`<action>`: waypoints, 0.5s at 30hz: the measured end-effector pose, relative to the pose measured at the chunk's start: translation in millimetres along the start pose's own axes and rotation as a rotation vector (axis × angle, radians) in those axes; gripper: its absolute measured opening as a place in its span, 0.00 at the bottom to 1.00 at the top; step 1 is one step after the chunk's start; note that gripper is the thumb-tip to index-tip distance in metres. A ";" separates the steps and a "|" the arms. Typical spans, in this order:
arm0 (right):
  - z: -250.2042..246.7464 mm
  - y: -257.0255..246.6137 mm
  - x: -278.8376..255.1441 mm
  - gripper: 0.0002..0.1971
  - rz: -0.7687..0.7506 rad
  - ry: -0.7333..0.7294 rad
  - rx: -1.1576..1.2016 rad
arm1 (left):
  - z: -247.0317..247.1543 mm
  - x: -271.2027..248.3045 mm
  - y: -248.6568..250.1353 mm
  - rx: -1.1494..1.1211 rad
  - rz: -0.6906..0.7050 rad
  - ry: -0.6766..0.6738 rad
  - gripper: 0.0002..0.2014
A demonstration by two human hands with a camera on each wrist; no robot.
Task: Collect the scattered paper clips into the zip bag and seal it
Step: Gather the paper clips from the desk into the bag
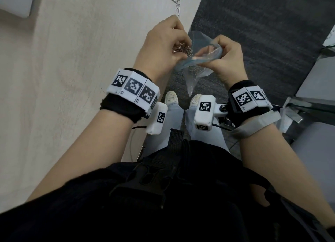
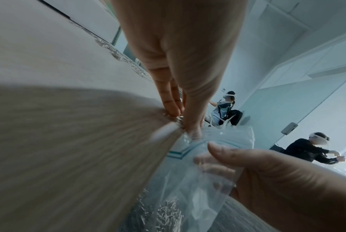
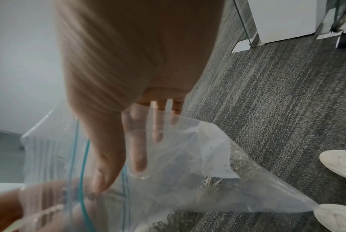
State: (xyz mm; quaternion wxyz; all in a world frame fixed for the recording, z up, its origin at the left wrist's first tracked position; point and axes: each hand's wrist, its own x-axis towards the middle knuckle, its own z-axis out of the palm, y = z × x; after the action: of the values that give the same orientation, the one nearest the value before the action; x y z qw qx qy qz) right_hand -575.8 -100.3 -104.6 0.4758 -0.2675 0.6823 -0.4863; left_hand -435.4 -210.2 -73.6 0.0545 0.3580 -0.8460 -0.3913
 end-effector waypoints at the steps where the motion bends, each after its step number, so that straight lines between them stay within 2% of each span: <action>1: -0.3 0.2 -0.1 0.20 0.003 0.000 0.000 | 0.6 0.5 1.3 -0.007 0.004 -0.009 0.12; 4: -0.8 0.6 0.1 0.20 0.011 -0.006 -0.002 | -4.3 -1.0 5.2 -0.096 0.001 -0.001 0.14; 8: -1.5 0.7 1.7 0.20 0.013 -0.012 0.004 | -16.0 -5.2 0.2 -0.136 -0.007 0.124 0.14; 11: -2.7 1.6 2.4 0.20 0.008 -0.009 0.000 | -24.3 -6.5 -10.6 -0.157 -0.059 0.197 0.11; 15: -4.3 0.9 4.9 0.20 0.014 -0.003 0.006 | -36.4 -5.4 -27.5 -0.128 -0.154 0.370 0.11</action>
State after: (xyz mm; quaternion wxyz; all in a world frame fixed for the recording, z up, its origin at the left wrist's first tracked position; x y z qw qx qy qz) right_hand -581.5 -102.3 -107.0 0.4808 -0.2621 0.6820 -0.4848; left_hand -402.3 -241.4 -66.7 0.2014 0.4834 -0.7650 -0.3748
